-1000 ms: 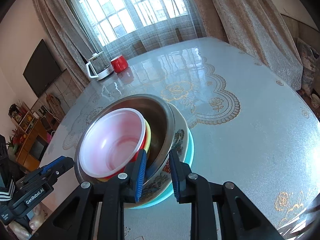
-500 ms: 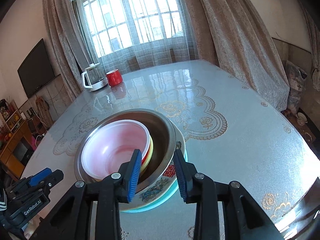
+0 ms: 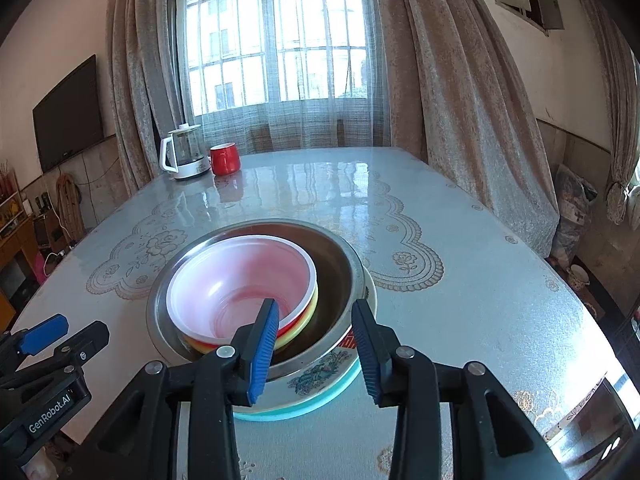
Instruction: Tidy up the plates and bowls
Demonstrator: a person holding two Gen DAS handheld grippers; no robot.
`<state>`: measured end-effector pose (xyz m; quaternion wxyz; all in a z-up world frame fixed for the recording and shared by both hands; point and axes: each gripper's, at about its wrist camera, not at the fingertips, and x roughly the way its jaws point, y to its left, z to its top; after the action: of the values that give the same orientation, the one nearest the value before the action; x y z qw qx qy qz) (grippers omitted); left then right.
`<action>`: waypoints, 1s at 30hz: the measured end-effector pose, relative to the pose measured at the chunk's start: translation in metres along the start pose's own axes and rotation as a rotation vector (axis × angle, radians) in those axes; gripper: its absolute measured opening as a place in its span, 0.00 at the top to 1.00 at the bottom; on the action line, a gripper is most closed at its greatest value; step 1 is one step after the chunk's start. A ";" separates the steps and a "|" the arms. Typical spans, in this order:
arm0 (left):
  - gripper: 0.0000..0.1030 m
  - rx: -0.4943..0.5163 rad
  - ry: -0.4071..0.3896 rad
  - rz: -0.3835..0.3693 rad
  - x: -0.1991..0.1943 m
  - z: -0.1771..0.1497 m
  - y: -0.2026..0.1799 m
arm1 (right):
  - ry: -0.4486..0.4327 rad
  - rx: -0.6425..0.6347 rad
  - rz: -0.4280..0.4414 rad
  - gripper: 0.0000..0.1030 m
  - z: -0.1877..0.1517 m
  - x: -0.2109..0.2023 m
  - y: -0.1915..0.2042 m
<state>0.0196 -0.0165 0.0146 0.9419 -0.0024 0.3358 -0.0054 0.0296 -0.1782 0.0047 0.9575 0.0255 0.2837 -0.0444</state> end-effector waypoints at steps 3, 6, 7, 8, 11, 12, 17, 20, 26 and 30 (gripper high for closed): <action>0.40 -0.003 0.002 0.003 0.000 0.000 0.000 | 0.000 0.004 -0.003 0.63 0.000 0.000 -0.001; 0.40 -0.005 0.002 0.006 -0.001 0.000 -0.001 | -0.003 0.009 -0.004 0.63 0.001 0.000 -0.002; 0.40 -0.006 0.003 0.005 -0.001 0.000 -0.001 | -0.002 0.009 -0.003 0.63 0.001 0.001 -0.002; 0.39 -0.006 0.003 0.006 -0.001 -0.001 0.000 | -0.002 0.010 -0.003 0.63 0.001 0.000 -0.002; 0.39 0.001 0.003 0.011 0.001 0.000 -0.001 | 0.001 0.010 -0.002 0.63 0.001 0.001 -0.001; 0.39 0.002 0.005 0.012 0.001 0.001 0.000 | 0.000 0.010 -0.002 0.63 0.001 0.001 -0.001; 0.39 0.003 0.006 0.015 0.002 0.001 0.000 | -0.005 0.008 0.001 0.63 0.002 0.000 0.000; 0.39 0.001 0.007 0.015 0.001 0.000 0.000 | -0.003 0.009 0.001 0.63 0.002 0.000 0.000; 0.39 0.000 0.002 0.017 0.000 -0.001 0.000 | -0.006 0.010 0.003 0.63 0.001 -0.001 0.001; 0.39 0.002 0.001 0.017 -0.001 0.000 0.000 | -0.007 0.009 0.002 0.63 0.001 -0.001 0.000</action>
<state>0.0188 -0.0166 0.0147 0.9418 0.0014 0.3361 0.0024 0.0296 -0.1780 0.0063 0.9584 0.0301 0.2802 -0.0448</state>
